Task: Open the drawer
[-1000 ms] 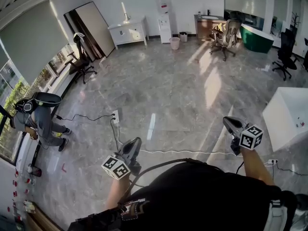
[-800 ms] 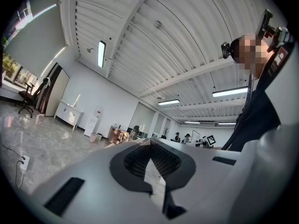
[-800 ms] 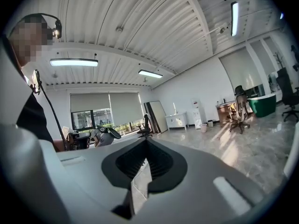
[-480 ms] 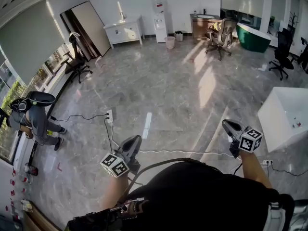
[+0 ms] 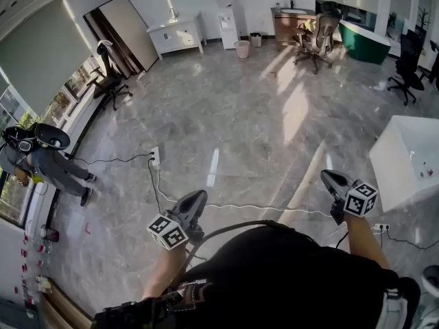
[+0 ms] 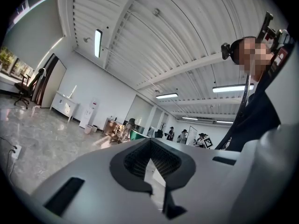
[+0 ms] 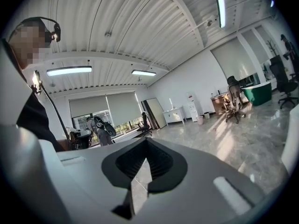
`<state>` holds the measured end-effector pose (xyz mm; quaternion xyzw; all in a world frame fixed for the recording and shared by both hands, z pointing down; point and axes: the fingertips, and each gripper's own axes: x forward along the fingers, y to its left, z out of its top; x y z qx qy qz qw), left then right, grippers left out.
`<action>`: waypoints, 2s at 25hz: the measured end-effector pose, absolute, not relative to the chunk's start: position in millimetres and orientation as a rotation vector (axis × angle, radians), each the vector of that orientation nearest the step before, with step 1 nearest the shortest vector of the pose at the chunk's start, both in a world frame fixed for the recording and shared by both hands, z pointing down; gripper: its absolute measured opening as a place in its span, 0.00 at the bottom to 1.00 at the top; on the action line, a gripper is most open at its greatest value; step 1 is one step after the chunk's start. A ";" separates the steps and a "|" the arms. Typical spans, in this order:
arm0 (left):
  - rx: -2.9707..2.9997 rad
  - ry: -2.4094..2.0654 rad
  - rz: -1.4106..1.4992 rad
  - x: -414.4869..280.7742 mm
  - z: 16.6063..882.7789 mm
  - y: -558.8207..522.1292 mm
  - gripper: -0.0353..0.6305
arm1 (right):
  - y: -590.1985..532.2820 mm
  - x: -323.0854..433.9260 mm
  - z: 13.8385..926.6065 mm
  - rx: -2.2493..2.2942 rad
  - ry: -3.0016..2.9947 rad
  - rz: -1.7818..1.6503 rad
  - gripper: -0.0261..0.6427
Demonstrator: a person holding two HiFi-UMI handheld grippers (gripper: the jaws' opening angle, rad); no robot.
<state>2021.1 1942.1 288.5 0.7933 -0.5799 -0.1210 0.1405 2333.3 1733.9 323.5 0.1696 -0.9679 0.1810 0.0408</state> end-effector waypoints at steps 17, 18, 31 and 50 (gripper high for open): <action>2.240 -1.667 -0.424 1877.8 315.6 1873.8 0.05 | 1664.6 2181.0 345.9 0.493 -2.926 0.571 0.04; 2.247 -1.662 -0.428 1857.5 313.3 1867.2 0.05 | 1660.1 2163.5 341.8 0.501 -2.928 0.567 0.04; 2.346 -1.572 -0.415 1674.3 305.1 1803.4 0.05 | 1613.8 1979.5 319.3 0.572 -2.910 0.473 0.04; 2.044 -1.985 -0.469 1592.6 289.8 1643.0 0.05 | 1346.8 1830.8 324.3 0.107 -2.958 0.490 0.04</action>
